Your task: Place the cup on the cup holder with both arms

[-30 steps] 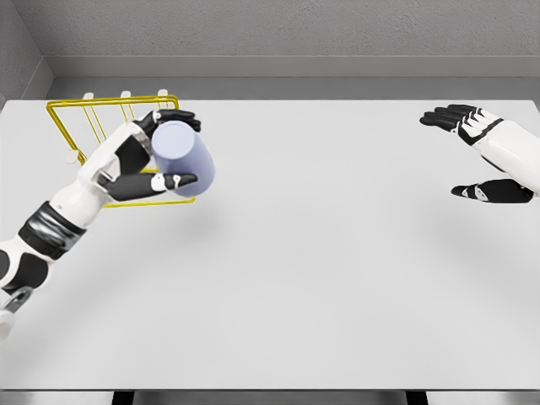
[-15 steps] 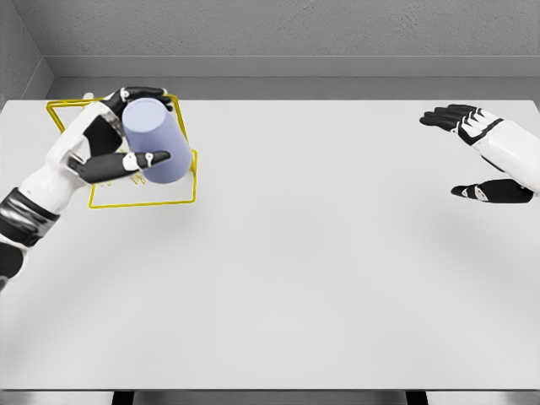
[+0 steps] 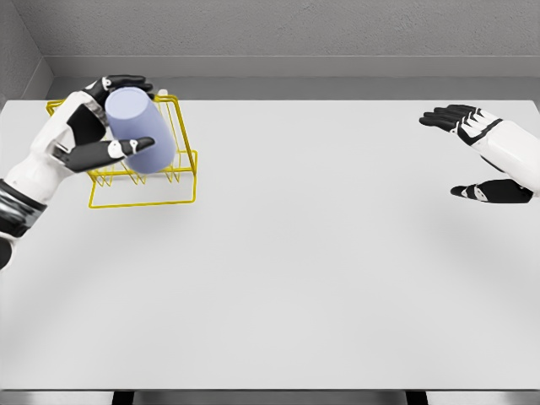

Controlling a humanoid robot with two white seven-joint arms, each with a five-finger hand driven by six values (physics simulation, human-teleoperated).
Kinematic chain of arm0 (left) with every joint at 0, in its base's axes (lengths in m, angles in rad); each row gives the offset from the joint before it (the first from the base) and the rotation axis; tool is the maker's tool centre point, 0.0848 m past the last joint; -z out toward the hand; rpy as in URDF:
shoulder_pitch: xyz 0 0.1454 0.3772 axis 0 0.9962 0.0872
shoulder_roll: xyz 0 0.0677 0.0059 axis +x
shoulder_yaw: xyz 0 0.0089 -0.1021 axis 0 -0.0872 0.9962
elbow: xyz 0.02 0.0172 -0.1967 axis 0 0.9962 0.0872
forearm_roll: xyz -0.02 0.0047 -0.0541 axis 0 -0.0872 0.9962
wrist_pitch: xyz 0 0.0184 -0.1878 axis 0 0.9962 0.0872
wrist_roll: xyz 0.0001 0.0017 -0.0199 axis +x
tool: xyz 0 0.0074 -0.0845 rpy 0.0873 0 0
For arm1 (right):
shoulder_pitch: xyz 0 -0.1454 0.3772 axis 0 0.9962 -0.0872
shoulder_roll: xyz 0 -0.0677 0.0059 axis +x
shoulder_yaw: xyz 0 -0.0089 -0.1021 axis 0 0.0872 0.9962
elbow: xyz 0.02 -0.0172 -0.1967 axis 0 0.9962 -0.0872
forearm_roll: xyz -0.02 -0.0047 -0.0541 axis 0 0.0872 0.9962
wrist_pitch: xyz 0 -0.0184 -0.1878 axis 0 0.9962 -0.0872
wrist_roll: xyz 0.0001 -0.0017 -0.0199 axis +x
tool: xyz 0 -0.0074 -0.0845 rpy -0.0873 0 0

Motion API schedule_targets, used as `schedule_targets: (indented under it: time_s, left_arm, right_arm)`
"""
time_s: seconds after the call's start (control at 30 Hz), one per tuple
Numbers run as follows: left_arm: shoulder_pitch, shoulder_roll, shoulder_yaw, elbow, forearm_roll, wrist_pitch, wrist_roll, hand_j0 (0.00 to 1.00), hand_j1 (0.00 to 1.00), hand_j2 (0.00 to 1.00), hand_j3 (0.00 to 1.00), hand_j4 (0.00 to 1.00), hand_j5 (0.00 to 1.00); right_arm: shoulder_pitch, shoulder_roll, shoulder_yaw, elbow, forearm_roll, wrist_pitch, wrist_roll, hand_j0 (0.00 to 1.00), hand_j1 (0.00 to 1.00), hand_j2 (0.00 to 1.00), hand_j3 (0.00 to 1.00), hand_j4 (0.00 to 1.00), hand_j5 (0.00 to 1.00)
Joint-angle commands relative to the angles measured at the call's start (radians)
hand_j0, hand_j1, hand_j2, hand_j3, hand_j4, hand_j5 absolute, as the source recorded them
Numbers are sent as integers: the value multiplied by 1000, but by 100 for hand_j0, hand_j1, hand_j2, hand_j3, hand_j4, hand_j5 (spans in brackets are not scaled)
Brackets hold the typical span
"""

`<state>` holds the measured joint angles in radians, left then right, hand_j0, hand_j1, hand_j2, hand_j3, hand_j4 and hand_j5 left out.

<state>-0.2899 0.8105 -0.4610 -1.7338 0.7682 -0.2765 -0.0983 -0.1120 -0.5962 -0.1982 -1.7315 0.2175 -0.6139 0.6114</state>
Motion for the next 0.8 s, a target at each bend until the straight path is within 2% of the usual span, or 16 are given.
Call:
schedule_targets:
  time_s: [0.0,0.53,0.57,0.67,0.77]
  left_arm:
    - [0,-2,2,17,3,0,0,72,72,72,72,72,72]
    - [-34,-62,-5,45,-3,11,-3,74,74,74,74,74,74]
    - [-34,-62,-5,49,-3,11,-3,76,76,76,76,76,76]
    - [-34,-62,-5,51,-6,13,-3,91,91,91,91,91,91]
    - [-34,-62,-7,51,-7,13,-3,96,96,96,96,96,96]
  right_arm:
    - [0,0,0,0,-7,3,-1,100,100,100,100,100,100]
    - [-2,4,3,-5,-7,3,-1,100,100,100,100,100,100]
    - [-2,4,3,-5,-9,3,-1,100,100,100,100,100,100]
    - [-2,4,3,-5,-7,3,-1,100,100,100,100,100,100]
    - [-2,4,3,-5,-7,3,-1,100,100,100,100,100,100]
